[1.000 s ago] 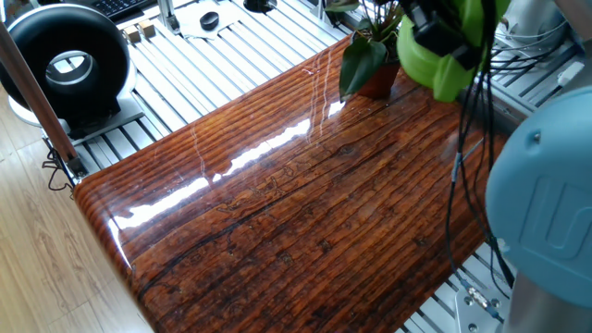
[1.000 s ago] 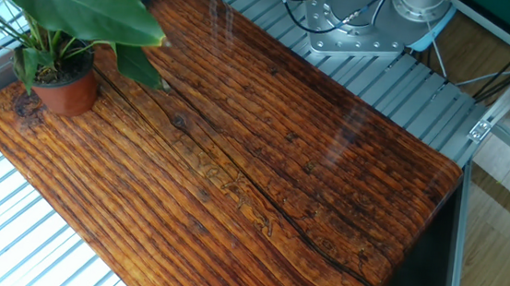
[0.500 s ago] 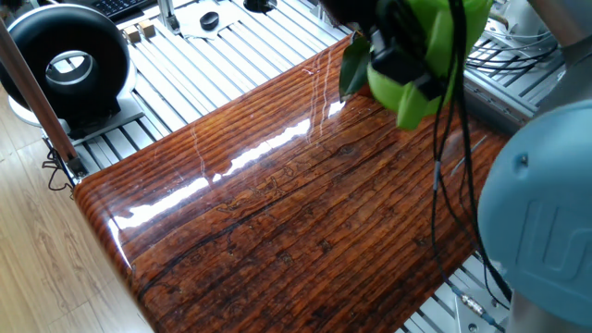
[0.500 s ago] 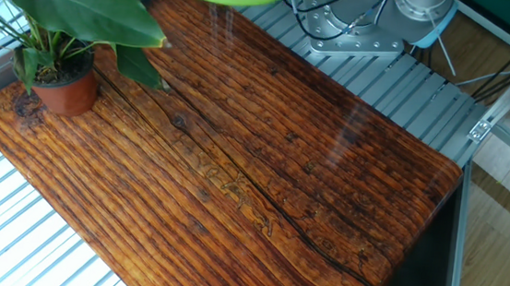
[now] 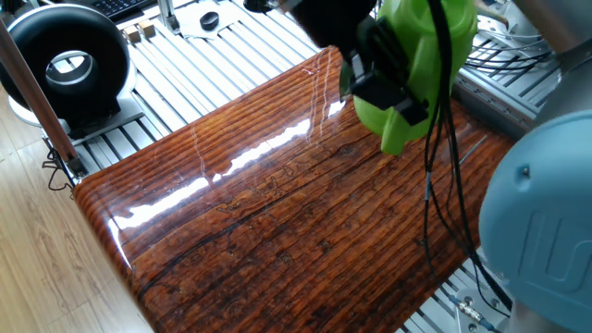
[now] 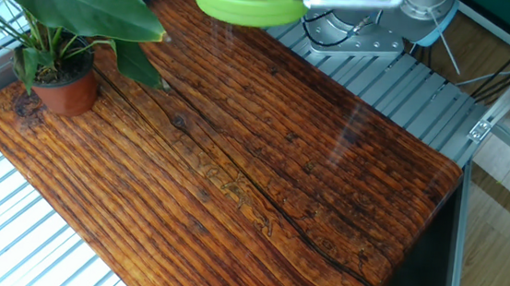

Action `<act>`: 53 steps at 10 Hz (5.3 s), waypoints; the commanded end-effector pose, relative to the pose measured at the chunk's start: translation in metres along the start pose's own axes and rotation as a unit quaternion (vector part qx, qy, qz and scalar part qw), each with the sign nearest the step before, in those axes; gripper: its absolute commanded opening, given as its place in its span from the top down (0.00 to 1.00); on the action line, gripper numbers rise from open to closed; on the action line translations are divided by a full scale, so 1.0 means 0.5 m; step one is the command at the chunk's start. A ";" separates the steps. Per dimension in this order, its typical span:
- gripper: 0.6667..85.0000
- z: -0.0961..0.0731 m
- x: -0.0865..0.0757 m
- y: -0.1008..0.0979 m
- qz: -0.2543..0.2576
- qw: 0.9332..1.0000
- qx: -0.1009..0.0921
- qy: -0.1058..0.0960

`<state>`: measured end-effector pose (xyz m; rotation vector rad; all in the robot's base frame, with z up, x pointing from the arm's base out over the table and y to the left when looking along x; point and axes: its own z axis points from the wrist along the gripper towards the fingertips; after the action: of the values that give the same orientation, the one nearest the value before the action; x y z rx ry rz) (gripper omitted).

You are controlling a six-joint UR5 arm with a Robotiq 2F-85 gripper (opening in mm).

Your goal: Water the plant

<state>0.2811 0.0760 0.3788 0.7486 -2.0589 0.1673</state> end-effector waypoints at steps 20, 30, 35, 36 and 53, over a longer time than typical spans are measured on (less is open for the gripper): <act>0.99 0.090 -0.166 0.094 0.016 0.998 -0.065 -0.007; 0.99 0.146 -0.312 0.035 0.047 0.998 -0.033 0.026; 0.99 0.128 -0.266 0.053 0.048 0.997 -0.043 0.043; 0.99 0.127 -0.256 0.053 0.050 0.996 -0.042 0.053; 0.99 0.122 -0.340 0.105 0.070 0.993 -0.098 -0.024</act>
<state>0.2770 0.1623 0.2160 0.5230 -2.1256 0.0536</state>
